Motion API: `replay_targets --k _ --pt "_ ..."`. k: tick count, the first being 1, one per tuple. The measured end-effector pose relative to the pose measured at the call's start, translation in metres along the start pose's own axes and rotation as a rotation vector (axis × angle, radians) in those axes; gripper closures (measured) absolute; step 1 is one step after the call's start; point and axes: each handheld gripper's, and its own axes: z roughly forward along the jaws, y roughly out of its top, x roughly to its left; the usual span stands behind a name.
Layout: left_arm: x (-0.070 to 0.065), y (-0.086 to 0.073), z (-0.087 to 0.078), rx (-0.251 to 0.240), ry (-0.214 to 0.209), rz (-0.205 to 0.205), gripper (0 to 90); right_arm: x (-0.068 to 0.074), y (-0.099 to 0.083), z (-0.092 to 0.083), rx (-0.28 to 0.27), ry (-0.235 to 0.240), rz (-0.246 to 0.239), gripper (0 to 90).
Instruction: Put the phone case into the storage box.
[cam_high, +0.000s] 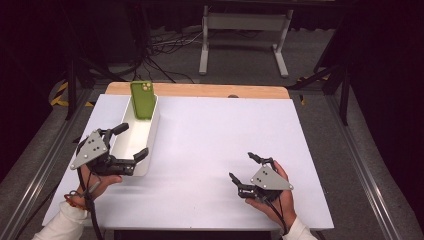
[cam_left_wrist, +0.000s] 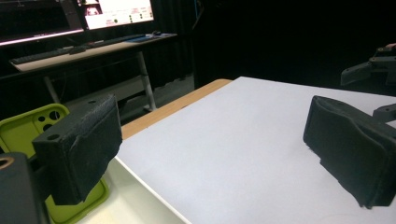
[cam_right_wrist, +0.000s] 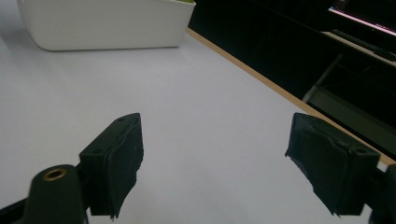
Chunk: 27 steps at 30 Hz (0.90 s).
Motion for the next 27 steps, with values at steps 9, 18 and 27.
replay_targets --k 9,18,27 --pt "-0.013 -0.004 0.002 0.026 -0.031 0.026 5.8 0.001 0.0 0.0 -0.001 0.002 -0.002 19.1" --pt "-0.031 -0.01 0.005 0.048 -0.037 0.068 6.2 0.001 0.001 0.001 -0.001 0.009 -0.001 19.1" --pt "-0.045 -0.017 0.006 0.079 -0.059 0.089 5.2 0.001 0.001 -0.001 -0.011 0.016 0.003 19.1"
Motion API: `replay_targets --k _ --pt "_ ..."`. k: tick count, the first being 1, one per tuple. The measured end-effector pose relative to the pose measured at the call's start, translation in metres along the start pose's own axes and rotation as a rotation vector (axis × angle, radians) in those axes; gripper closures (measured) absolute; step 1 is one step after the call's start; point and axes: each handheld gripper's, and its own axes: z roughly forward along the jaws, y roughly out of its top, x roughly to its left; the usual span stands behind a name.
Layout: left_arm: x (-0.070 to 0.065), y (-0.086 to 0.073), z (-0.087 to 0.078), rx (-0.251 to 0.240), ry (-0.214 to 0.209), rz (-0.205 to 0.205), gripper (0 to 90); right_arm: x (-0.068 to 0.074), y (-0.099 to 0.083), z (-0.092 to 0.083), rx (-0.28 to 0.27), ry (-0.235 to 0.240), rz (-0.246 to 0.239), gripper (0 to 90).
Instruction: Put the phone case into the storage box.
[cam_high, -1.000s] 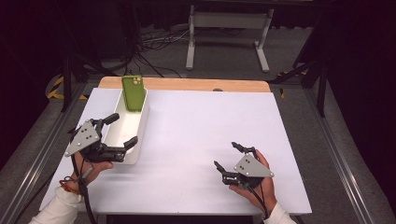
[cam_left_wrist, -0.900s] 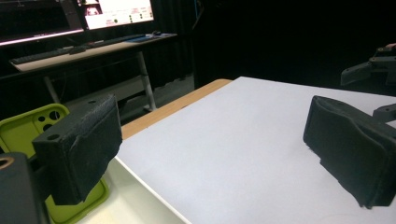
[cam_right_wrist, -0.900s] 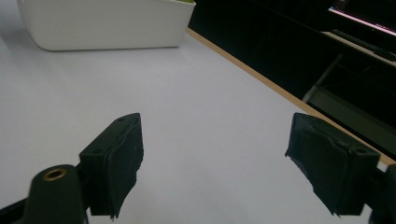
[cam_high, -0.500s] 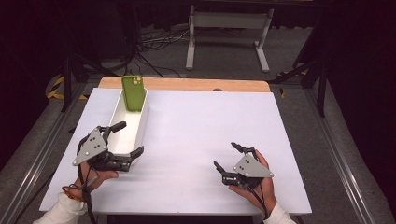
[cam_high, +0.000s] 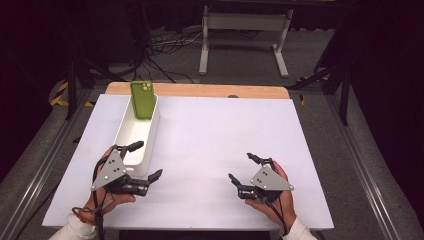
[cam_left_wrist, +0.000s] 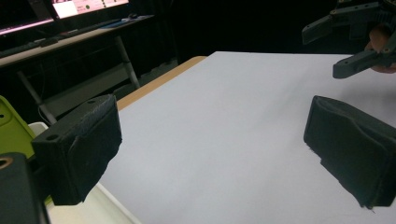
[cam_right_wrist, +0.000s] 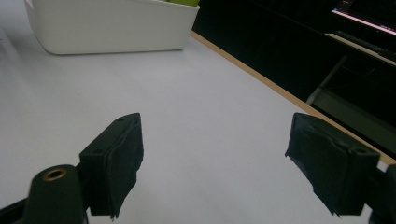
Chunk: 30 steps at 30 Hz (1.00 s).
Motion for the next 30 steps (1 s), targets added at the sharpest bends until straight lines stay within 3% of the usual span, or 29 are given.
replay_targets --k 3,6,9,12,16,22,27,30 --pt "-0.004 -0.003 0.001 0.013 -0.009 -0.013 4.4 0.001 0.001 0.0 -0.001 0.004 -0.004 19.1" --pt "-0.009 -0.007 0.002 0.02 -0.02 -0.004 4.1 0.002 0.001 0.0 -0.004 0.008 -0.007 19.1" --pt "-0.014 -0.01 0.002 0.033 -0.004 0.007 4.2 0.003 0.001 0.0 -0.004 0.01 -0.006 19.1" --pt "-0.016 -0.014 0.002 0.042 -0.013 0.003 4.5 0.004 0.002 -0.001 -0.011 0.013 -0.005 19.1" --pt "-0.02 -0.019 0.004 0.062 -0.027 0.028 4.4 0.005 0.001 0.0 -0.006 0.016 -0.001 18.9" --pt "-0.024 -0.025 0.01 0.082 -0.048 0.008 4.0 0.005 0.0 -0.005 -0.012 0.01 0.009 17.2" --pt "-0.022 -0.027 0.011 0.078 -0.059 -0.023 3.8 0.005 0.0 -0.005 -0.02 0.031 0.027 10.5" --pt "-0.022 -0.027 0.011 0.076 -0.055 -0.021 3.8 0.006 0.0 -0.004 -0.023 0.048 0.025 9.6"
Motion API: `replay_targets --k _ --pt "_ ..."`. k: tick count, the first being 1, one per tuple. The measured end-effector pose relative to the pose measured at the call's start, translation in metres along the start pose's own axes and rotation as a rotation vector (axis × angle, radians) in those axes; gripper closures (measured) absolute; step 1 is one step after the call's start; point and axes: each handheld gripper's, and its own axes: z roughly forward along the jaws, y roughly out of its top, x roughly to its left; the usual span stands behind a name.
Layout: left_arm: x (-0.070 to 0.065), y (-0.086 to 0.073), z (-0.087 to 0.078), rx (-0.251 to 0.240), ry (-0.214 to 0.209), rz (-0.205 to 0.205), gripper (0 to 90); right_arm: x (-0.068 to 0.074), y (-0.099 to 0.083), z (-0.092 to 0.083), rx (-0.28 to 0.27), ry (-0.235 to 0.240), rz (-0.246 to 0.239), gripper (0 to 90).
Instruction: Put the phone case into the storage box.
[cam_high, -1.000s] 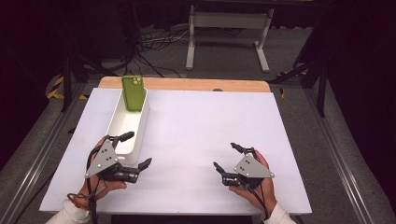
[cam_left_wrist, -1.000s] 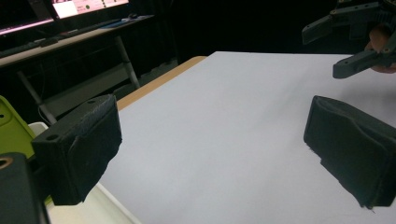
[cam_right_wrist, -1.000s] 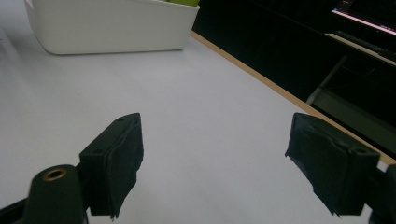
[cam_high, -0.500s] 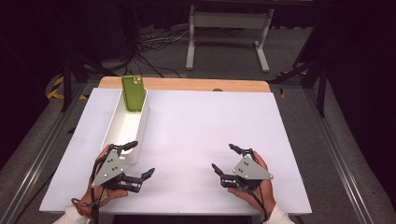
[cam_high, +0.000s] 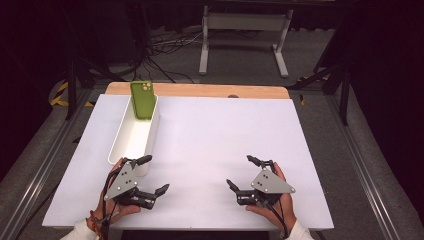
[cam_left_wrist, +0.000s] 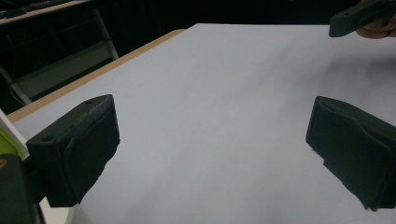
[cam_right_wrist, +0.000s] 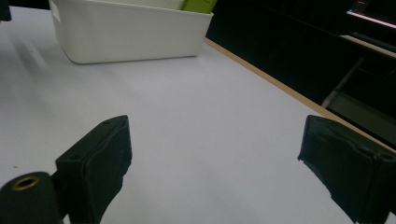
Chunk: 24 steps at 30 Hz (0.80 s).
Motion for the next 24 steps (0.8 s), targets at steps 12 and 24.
replay_targets --k 12,24 --pt "-0.0013 0.002 0.0002 -0.005 -0.002 0.006 3.9 0.005 0.0009 0.0007 0.012 -0.001 -0.03 7.9" --pt "0.0005 0.0021 -0.0026 -0.011 -0.008 0.016 4.2 0.0082 0.0014 0.0022 0.031 -0.008 -0.033 8.7"
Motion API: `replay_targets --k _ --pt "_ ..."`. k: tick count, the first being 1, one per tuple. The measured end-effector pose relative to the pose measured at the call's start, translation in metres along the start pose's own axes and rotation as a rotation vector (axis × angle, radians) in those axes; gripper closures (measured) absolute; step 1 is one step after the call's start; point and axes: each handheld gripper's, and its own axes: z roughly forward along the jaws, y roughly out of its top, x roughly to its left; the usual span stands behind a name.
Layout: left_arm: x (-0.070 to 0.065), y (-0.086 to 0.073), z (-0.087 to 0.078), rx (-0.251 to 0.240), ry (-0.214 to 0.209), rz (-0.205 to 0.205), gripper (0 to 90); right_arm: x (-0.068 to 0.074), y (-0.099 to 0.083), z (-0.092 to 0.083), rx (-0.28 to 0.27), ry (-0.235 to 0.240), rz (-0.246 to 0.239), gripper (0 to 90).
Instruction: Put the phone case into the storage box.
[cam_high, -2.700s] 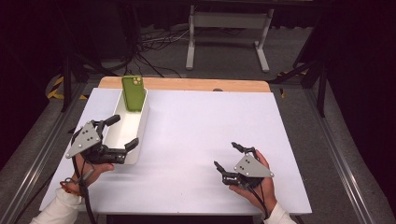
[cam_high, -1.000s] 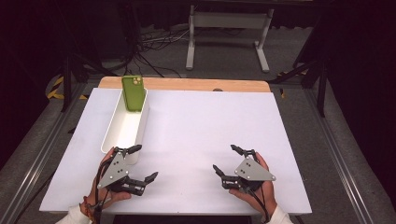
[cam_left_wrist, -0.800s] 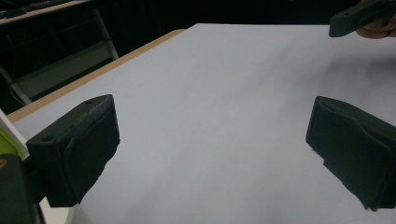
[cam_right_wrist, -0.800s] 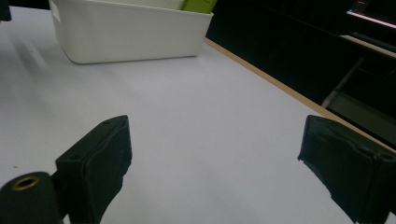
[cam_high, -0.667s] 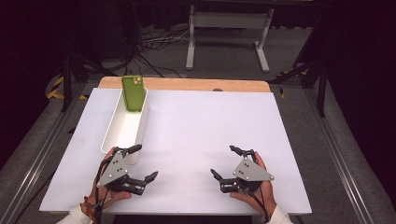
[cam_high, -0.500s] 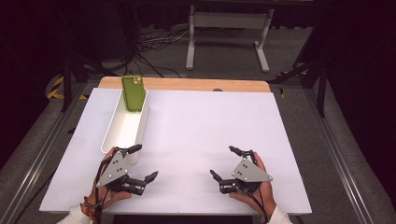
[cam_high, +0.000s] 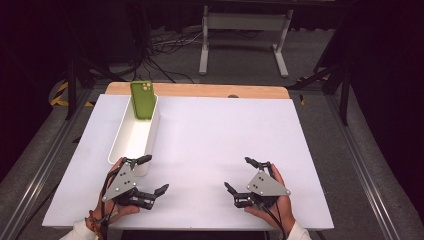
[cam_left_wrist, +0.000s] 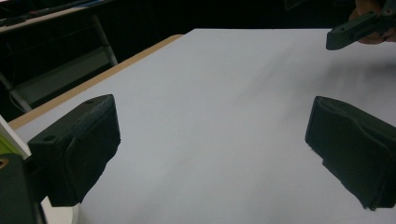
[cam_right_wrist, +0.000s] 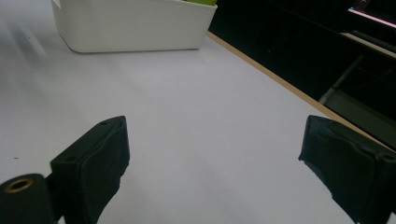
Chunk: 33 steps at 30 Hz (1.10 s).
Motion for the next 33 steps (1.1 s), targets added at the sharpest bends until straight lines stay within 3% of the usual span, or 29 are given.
replay_targets --k 6,11,16,22,33 --pt "-0.0014 0.0003 0.0019 0.0 -0.006 -0.003 4.4 0.0039 0.0005 0.0018 0.023 0.009 -0.028 8.5" --pt "-0.0019 0.0013 0.0014 0.006 -0.001 0.017 4.5 0.0031 -0.001 0.0026 0.02 0.014 -0.016 8.8" --pt "-0.0008 0.002 0.0012 -0.003 -0.005 0.004 4.6 0.0018 -0.002 0.0035 0.018 0.014 -0.007 8.9" --pt "-0.0024 0.003 0.0021 0.003 -0.003 0.023 4.6 0.0021 -0.0024 0.0025 0.015 0.015 -0.01 9.0" --pt "-0.0027 0.003 0.0032 0.009 -0.012 0.023 5.0 0.0006 -0.0039 0.0014 0.017 0.011 -0.018 9.2"
